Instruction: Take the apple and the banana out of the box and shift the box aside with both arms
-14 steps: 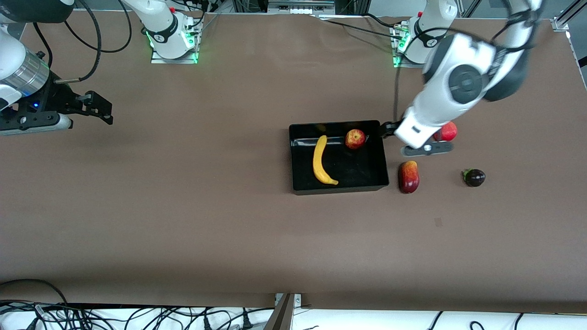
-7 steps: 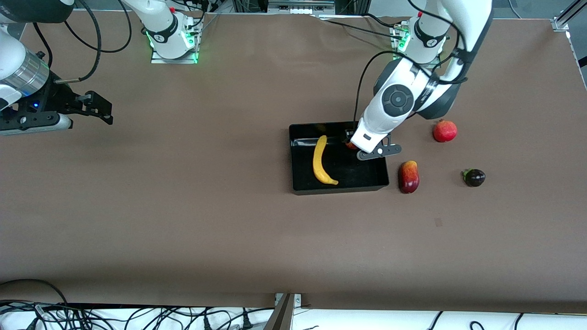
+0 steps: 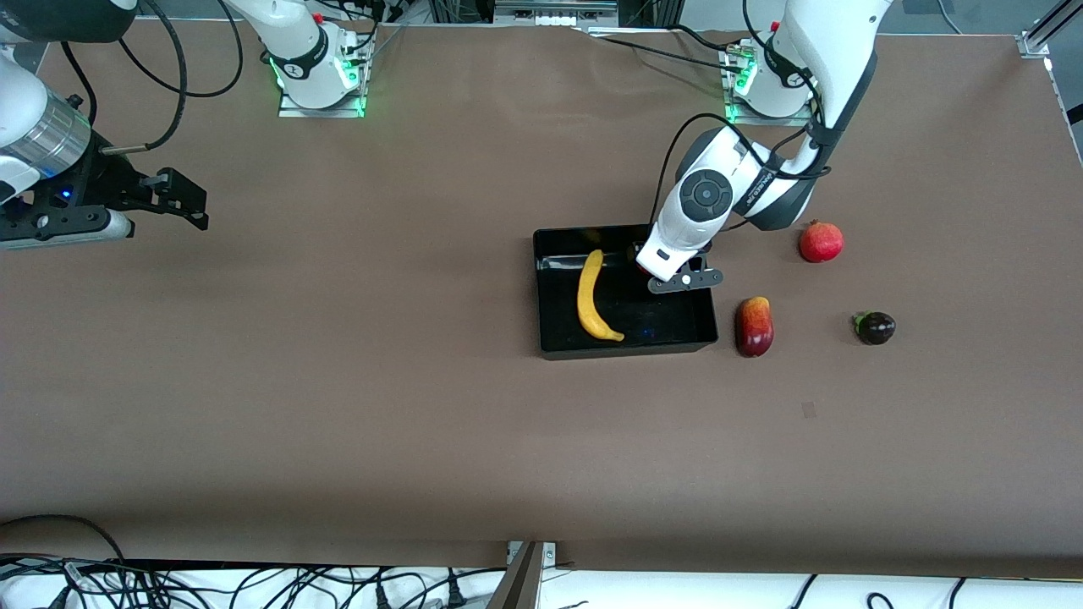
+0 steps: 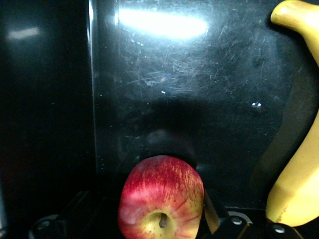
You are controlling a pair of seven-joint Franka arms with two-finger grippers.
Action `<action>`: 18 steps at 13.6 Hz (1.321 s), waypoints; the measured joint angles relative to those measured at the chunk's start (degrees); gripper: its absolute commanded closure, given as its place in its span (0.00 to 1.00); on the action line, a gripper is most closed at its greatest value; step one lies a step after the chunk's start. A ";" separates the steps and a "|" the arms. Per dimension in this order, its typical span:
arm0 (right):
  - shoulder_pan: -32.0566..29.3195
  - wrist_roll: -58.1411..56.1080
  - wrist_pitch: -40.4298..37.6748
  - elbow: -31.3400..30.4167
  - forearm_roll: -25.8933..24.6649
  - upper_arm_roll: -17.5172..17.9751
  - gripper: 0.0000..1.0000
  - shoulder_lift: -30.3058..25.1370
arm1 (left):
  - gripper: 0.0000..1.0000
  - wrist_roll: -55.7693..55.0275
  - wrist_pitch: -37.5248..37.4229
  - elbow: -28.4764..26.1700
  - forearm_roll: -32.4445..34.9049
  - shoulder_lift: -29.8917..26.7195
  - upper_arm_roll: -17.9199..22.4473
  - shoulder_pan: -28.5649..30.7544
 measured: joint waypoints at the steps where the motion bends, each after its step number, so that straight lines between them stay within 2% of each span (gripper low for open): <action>1: 0.00 0.00 0.00 0.00 0.00 0.00 0.00 0.00 | 0.51 0.00 0.66 -0.26 0.03 -0.10 -0.02 -0.18; 2: 0.00 0.00 0.00 0.00 0.00 0.00 0.00 0.00 | 0.68 0.00 1.14 -0.52 0.03 0.00 -0.10 -0.40; 4: 0.00 0.00 0.00 0.00 0.00 0.00 0.00 0.00 | 0.76 0.07 2.20 -1.22 0.07 0.55 -0.08 -0.54; 9: 0.00 0.00 0.00 0.00 0.00 0.00 0.00 0.00 | 0.78 0.11 0.98 -0.36 0.09 0.09 -0.07 -0.44; 10: 0.00 0.00 0.00 0.00 0.00 0.00 0.00 0.00 | 0.78 0.11 -3.13 1.50 0.09 -0.56 -0.05 -0.25; 12: 0.00 0.00 0.00 0.00 0.00 0.00 0.00 0.00 | 0.78 1.92 -17.37 8.57 0.15 -2.38 0.00 0.43; 14: -0.01 0.00 0.00 0.00 0.00 0.00 0.00 0.00 | 0.76 8.54 -28.88 15.10 0.21 -4.51 0.21 2.91; 16: -0.01 0.00 0.00 0.00 0.00 0.00 0.00 0.00 | 0.75 20.03 -33.50 16.95 0.25 -6.65 0.51 8.18; 17: -0.01 0.00 0.00 0.00 0.00 0.00 0.00 0.00 | 0.68 26.18 -34.90 16.73 0.26 -7.21 0.79 11.23; 18: -0.01 0.00 0.00 0.00 0.00 0.00 0.00 0.00 | 0.68 30.81 -35.68 15.99 0.26 -7.28 1.05 13.93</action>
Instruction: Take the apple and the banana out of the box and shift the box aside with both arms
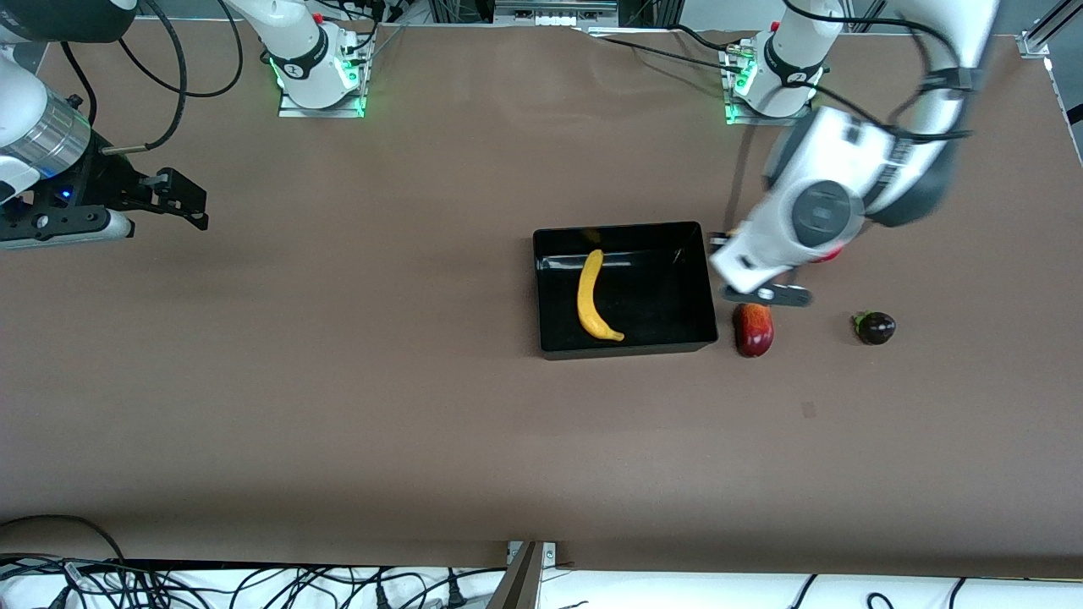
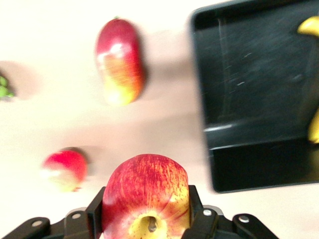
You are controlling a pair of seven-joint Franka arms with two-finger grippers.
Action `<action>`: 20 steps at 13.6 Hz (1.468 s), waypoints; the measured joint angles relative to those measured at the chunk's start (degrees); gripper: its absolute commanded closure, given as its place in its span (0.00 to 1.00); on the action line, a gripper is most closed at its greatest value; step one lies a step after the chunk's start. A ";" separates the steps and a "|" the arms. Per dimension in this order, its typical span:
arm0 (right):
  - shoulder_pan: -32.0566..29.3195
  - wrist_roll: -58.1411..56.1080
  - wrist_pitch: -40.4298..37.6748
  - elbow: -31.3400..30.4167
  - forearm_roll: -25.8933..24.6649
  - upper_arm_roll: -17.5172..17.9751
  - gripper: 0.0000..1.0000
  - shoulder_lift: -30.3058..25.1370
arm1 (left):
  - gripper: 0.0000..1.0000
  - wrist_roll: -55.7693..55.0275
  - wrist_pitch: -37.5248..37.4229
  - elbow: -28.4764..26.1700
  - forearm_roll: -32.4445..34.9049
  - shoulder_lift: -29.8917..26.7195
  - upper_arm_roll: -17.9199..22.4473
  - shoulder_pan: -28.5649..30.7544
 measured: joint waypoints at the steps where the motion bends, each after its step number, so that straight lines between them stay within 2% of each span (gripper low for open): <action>1: 0.00 0.00 0.00 0.00 0.00 0.00 0.00 0.00 | 0.68 2.67 -0.10 -1.67 0.01 0.12 0.12 2.20; 3: 0.00 0.00 0.00 0.00 0.00 0.00 0.00 0.00 | 0.67 4.19 4.41 -8.23 0.03 0.48 0.14 4.53; 6: 0.00 0.00 0.00 0.00 0.00 0.00 0.00 0.00 | 0.65 4.24 19.63 -19.89 0.04 1.18 -0.07 4.71; 7: 0.00 0.00 0.00 0.00 0.00 0.00 0.00 0.00 | 0.60 4.24 24.80 -23.44 0.04 1.25 -0.12 4.65; 8: 0.00 0.00 0.00 0.00 0.00 0.00 0.00 0.00 | 0.27 4.24 28.56 -26.03 0.04 1.32 -0.15 4.62; 9: 0.00 0.00 0.00 0.00 0.00 0.00 0.00 0.00 | 0.00 4.23 30.38 -27.41 0.04 1.38 -0.17 4.59; 11: 0.00 0.00 0.00 0.00 0.00 0.00 0.00 0.00 | 0.00 3.01 30.87 -27.79 0.05 1.35 -0.27 4.55; 13: 0.00 0.00 0.00 0.00 0.00 0.00 0.00 0.00 | 0.00 2.05 29.69 -26.81 0.04 0.73 -0.43 4.54; 14: 0.00 0.00 0.00 0.00 0.00 0.00 0.00 0.00 | 0.00 1.92 26.02 -24.50 0.04 0.20 -0.55 4.53; 17: 0.00 0.00 0.00 0.00 0.00 0.00 0.00 0.00 | 0.00 -2.70 8.84 -10.43 0.04 -1.35 -1.92 3.81; 20: 0.00 0.00 0.00 0.00 0.00 0.00 0.00 0.00 | 0.00 -14.22 4.72 -0.74 -2.71 -0.83 -4.68 0.49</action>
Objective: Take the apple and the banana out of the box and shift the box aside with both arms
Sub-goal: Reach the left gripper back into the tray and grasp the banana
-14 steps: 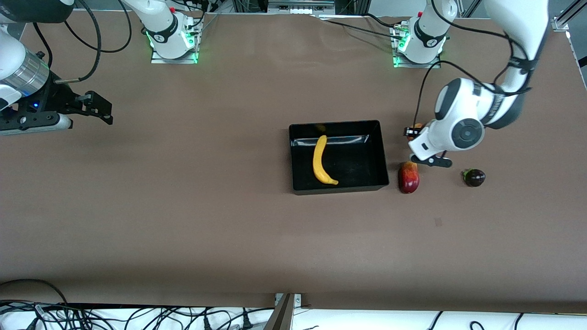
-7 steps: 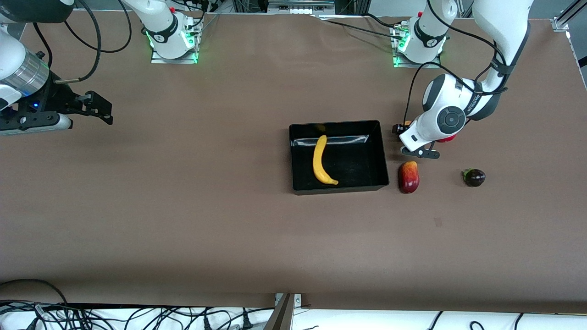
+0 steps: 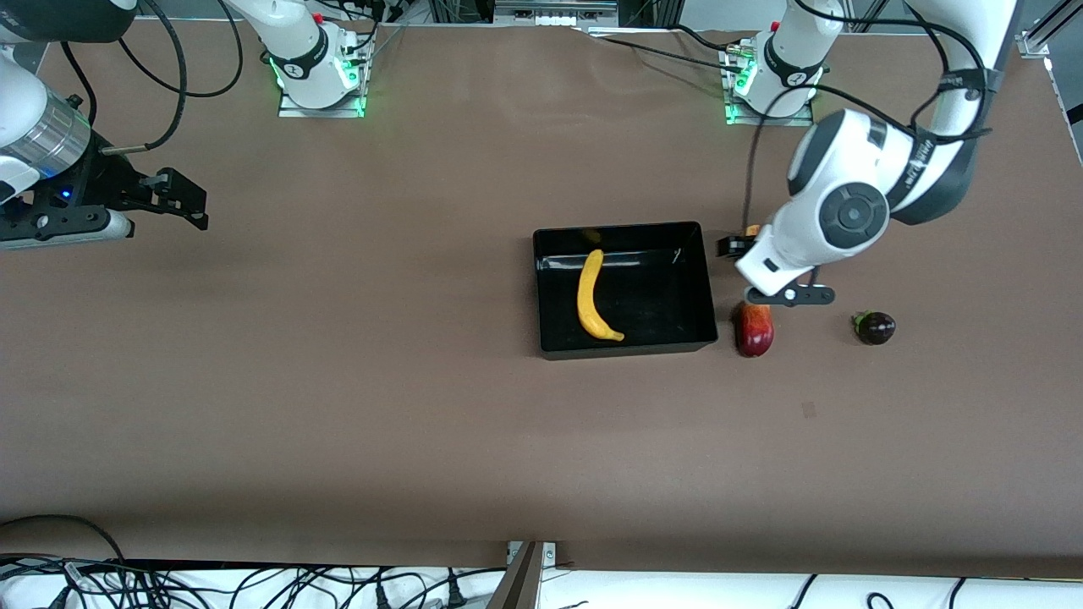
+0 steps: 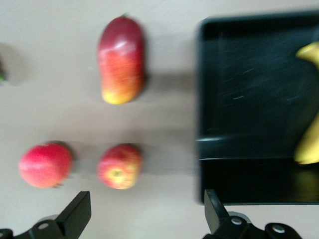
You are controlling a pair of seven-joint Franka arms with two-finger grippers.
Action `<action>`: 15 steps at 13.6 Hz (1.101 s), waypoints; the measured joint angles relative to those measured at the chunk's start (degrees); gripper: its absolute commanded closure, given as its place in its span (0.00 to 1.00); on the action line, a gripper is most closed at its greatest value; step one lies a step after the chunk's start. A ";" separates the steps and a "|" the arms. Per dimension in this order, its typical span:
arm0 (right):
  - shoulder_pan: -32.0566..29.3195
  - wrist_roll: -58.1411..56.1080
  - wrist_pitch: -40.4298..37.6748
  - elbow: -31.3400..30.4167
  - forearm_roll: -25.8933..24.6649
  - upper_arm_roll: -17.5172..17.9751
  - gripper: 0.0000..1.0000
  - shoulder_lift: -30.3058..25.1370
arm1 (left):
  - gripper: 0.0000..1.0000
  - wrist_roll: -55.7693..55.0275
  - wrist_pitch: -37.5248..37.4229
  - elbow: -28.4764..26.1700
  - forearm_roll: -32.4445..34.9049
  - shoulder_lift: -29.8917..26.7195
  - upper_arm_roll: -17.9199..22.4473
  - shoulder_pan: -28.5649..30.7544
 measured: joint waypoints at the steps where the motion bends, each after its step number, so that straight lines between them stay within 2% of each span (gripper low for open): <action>1: 0.00 0.00 0.00 0.00 0.00 0.00 0.00 0.00 | 0.00 -3.88 0.16 2.36 -1.41 1.22 -0.13 -2.15; 3: 0.00 0.00 0.00 0.01 0.00 0.00 0.00 0.00 | 0.00 -11.84 2.04 7.02 -1.88 5.26 -0.19 -6.66; 5: 0.00 0.00 0.00 0.00 0.00 0.00 0.00 0.00 | 0.00 -17.35 8.29 9.16 -1.88 9.72 -0.21 -10.07; 10: 0.00 0.00 0.00 -0.01 0.00 0.00 0.00 0.00 | 0.00 -25.93 22.29 9.76 -0.94 19.73 -0.06 -16.38; 13: 0.00 0.00 0.00 0.00 0.00 0.00 0.00 0.01 | 0.00 -28.89 25.07 10.04 4.74 24.41 -0.01 -19.83; 15: 0.00 0.00 0.00 0.00 0.00 0.00 0.00 0.01 | 0.00 -28.91 26.74 10.09 5.45 25.90 0.02 -20.58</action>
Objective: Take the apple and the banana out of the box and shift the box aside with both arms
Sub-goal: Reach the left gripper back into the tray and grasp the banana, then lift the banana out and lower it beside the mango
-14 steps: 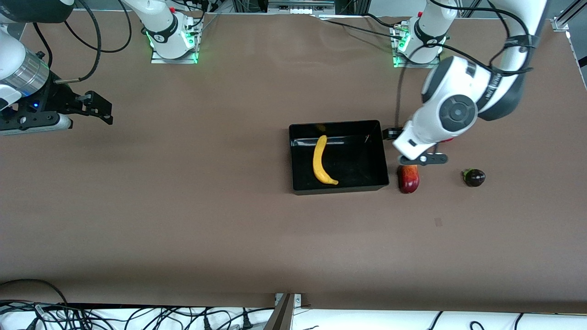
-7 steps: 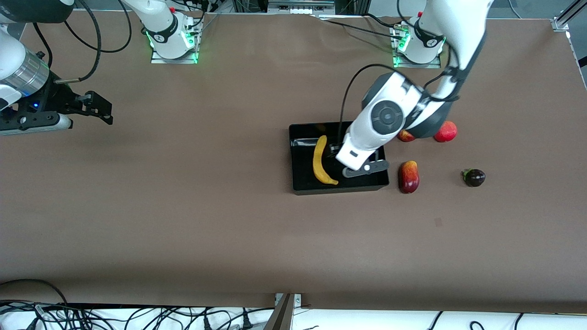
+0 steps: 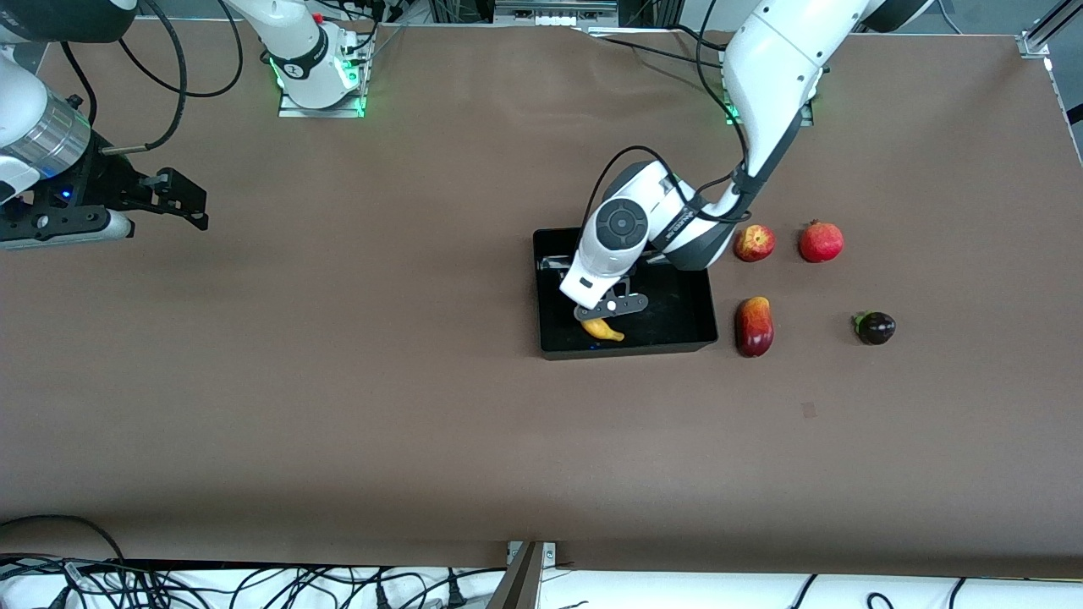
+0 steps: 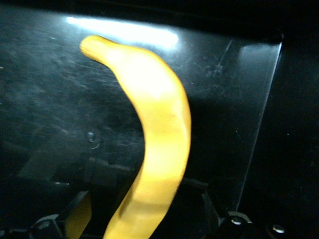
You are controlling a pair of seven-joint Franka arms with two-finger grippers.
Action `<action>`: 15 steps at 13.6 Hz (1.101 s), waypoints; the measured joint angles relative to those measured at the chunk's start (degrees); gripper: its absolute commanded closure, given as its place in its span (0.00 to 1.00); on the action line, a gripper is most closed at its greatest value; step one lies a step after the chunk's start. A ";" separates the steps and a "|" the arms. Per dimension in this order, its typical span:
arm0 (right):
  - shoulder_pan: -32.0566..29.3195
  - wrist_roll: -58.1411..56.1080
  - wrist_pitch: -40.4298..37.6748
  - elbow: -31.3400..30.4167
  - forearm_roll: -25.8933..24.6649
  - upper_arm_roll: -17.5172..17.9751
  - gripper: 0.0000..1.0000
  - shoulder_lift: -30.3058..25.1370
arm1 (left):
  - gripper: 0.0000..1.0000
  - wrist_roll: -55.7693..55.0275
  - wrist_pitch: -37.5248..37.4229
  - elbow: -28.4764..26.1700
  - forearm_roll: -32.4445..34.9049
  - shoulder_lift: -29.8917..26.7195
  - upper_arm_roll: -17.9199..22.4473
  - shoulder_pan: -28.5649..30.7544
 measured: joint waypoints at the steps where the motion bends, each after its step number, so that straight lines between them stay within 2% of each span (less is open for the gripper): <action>1: 0.00 0.00 0.00 0.00 0.00 0.00 0.00 0.00 | 0.00 0.00 0.70 0.00 0.03 0.46 0.00 -0.17; 4: 0.00 0.00 0.00 0.00 0.00 0.00 0.00 0.00 | 0.00 0.00 0.92 -0.01 0.05 1.80 0.10 -0.65; 7: 0.00 0.00 0.00 0.00 0.00 0.00 0.00 0.00 | 0.75 0.00 1.04 0.00 0.05 2.39 0.19 -0.72; 8: 0.00 0.00 0.00 0.00 0.00 0.00 0.00 0.00 | 0.91 0.00 1.04 0.00 0.05 2.41 0.19 -0.73; 9: 0.00 0.00 0.00 0.00 0.00 0.00 0.00 0.00 | 0.99 0.02 1.03 0.00 0.07 2.40 0.19 -0.74; 13: 0.00 0.00 0.00 0.00 0.00 0.00 0.00 0.00 | 1.00 0.03 0.92 0.44 0.11 2.12 0.19 -0.76; 15: 0.00 0.00 0.00 0.00 0.00 0.00 0.00 0.00 | 1.00 0.03 -1.69 1.76 0.11 1.84 0.32 -0.75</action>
